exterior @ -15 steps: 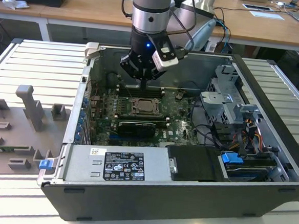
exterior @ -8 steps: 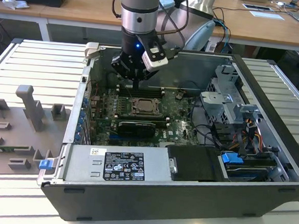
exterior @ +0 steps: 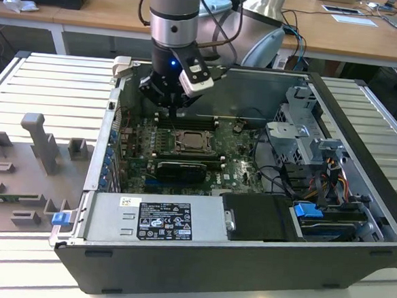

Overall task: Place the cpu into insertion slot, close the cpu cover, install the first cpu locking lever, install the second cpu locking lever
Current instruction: 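Install the first cpu locking lever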

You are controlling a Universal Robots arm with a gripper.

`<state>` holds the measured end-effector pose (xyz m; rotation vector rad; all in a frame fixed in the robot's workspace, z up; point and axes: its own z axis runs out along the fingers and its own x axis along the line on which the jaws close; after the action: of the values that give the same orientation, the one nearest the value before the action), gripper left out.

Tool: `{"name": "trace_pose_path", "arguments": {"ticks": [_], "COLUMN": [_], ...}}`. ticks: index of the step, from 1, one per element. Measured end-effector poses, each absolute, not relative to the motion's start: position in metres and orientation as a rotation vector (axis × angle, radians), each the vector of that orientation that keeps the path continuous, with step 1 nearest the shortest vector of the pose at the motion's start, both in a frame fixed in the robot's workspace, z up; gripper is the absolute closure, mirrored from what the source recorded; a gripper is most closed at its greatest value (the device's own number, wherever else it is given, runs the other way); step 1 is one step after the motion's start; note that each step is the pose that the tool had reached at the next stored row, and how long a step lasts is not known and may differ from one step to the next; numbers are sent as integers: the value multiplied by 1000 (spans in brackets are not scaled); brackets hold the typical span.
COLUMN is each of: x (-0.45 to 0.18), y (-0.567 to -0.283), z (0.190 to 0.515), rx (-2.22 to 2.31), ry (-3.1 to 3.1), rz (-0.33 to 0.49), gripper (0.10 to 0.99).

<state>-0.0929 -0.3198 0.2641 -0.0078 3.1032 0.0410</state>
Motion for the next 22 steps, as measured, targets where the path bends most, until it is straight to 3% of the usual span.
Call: {"name": "trace_pose_path", "arguments": {"ticks": [22], "x": [-120], "y": [-297], "z": [256], "rx": [-8], "ry": [3097], "rz": [43], "gripper": [980]}}
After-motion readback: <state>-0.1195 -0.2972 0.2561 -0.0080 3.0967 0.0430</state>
